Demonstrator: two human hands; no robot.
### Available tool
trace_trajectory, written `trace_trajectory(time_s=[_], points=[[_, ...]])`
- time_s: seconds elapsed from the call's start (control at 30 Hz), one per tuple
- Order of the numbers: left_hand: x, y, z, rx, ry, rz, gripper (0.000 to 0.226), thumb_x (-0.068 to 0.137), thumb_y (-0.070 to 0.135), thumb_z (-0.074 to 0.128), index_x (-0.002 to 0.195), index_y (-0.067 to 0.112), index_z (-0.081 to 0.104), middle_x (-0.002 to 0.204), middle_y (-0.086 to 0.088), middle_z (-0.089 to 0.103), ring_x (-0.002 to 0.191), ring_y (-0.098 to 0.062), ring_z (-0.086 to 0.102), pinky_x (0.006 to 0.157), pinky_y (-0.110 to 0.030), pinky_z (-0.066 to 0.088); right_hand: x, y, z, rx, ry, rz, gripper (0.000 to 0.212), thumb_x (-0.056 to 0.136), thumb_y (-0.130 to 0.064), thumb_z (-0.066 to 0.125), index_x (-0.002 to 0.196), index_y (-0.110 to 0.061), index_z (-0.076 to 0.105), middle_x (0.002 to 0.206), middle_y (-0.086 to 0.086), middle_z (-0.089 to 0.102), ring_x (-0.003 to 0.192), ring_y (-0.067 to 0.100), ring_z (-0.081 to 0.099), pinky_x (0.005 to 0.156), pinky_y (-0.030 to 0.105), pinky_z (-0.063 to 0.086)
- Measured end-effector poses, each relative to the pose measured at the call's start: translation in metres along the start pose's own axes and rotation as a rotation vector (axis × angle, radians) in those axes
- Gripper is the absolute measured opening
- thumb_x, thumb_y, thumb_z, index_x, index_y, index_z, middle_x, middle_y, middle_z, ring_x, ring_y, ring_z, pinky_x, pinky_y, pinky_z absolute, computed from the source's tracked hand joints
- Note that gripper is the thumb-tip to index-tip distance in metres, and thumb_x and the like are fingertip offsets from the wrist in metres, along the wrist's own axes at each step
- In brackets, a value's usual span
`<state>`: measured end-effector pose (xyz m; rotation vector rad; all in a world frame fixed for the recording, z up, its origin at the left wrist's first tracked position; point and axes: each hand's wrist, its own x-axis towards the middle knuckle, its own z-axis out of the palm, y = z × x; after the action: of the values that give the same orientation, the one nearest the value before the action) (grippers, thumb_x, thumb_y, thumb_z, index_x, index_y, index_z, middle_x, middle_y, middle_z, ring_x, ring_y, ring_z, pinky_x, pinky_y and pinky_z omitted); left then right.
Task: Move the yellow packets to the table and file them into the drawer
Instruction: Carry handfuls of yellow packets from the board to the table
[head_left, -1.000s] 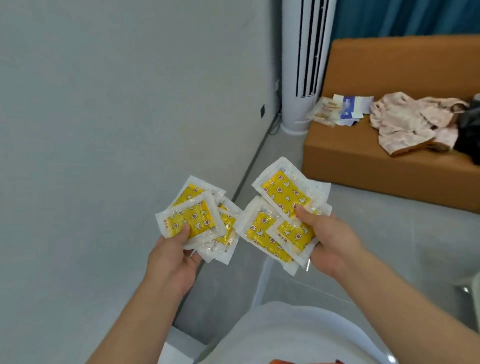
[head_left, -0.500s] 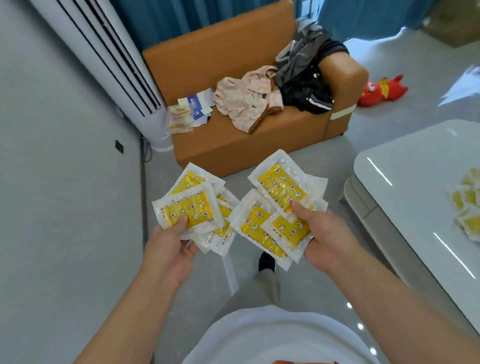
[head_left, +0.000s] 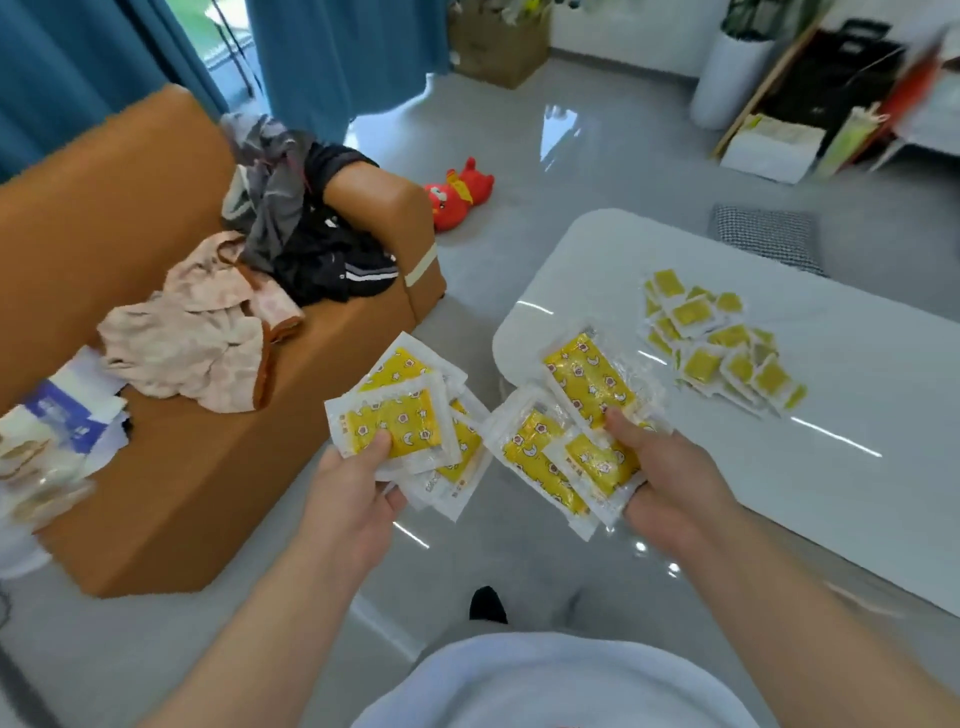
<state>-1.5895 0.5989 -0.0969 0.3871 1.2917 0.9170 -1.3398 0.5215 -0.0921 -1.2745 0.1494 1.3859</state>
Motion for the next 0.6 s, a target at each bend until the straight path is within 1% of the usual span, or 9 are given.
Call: trace_trajectory(time_s=[0.13,0.27,0.37,0.43,0.5,0.57,0.6], points=[[0.052,0.003,0.067,0.127,-0.123,-0.084,0.03,0.101,0.01,0.055,0.13,0.017,0.061,0.118,-0.008,0.073,0.108,-0.029,0.071,0.091,-0.051,0.056,0.029,-0.031,-0.025,0.13,0.147,-0.039,0.03,0.095,-0.008,0.067,0.125,-0.012,0.067,0.109,0.015,0.077,0.095,0.036,0.075,0.077,0.061,0.06],[0.099,-0.008,0.138,0.185,-0.187,-0.129,0.034,0.101,0.007,0.054,0.134,0.017,0.058,0.12,-0.009,0.072,0.105,-0.028,0.072,0.084,-0.048,0.06,0.068,-0.063,-0.055,0.242,0.267,-0.061,0.026,0.095,-0.006,0.067,0.12,-0.011,0.068,0.105,0.015,0.078,0.091,0.036,0.076,0.072,0.059,0.06],[0.138,-0.027,0.198,0.237,-0.178,-0.154,0.037,0.101,0.005,0.055,0.136,0.016,0.056,0.125,-0.011,0.07,0.108,-0.031,0.071,0.077,-0.045,0.062,0.115,-0.091,-0.08,0.296,0.326,-0.059,0.023,0.095,-0.006,0.067,0.118,-0.012,0.068,0.102,0.014,0.078,0.089,0.035,0.077,0.072,0.06,0.06],[0.162,-0.041,0.239,0.277,-0.163,-0.182,0.037,0.1,0.004,0.056,0.136,0.013,0.056,0.125,-0.014,0.069,0.104,-0.032,0.071,0.066,-0.042,0.063,0.154,-0.109,-0.095,0.321,0.351,-0.051,0.026,0.096,-0.007,0.067,0.12,-0.014,0.067,0.105,0.014,0.078,0.092,0.037,0.076,0.077,0.064,0.058],[0.184,-0.053,0.278,0.319,-0.136,-0.199,0.036,0.1,0.003,0.056,0.135,0.011,0.055,0.123,-0.015,0.069,0.101,-0.032,0.071,0.06,-0.04,0.062,0.196,-0.133,-0.109,0.331,0.361,-0.028,0.027,0.096,-0.007,0.066,0.122,-0.014,0.067,0.107,0.015,0.077,0.094,0.037,0.075,0.077,0.063,0.058],[0.207,-0.062,0.316,0.378,-0.089,-0.209,0.034,0.1,0.003,0.056,0.133,0.011,0.056,0.122,-0.015,0.07,0.1,-0.033,0.071,0.061,-0.043,0.063,0.233,-0.159,-0.119,0.321,0.351,0.012,0.029,0.096,-0.006,0.067,0.124,-0.013,0.067,0.108,0.015,0.077,0.094,0.036,0.076,0.072,0.06,0.06],[0.219,-0.065,0.331,0.419,-0.066,-0.209,0.033,0.1,0.004,0.057,0.132,0.012,0.057,0.121,-0.014,0.07,0.1,-0.032,0.072,0.065,-0.044,0.063,0.249,-0.172,-0.124,0.31,0.364,0.028,0.03,0.095,-0.007,0.068,0.124,-0.013,0.067,0.107,0.015,0.077,0.093,0.035,0.076,0.07,0.058,0.06]])
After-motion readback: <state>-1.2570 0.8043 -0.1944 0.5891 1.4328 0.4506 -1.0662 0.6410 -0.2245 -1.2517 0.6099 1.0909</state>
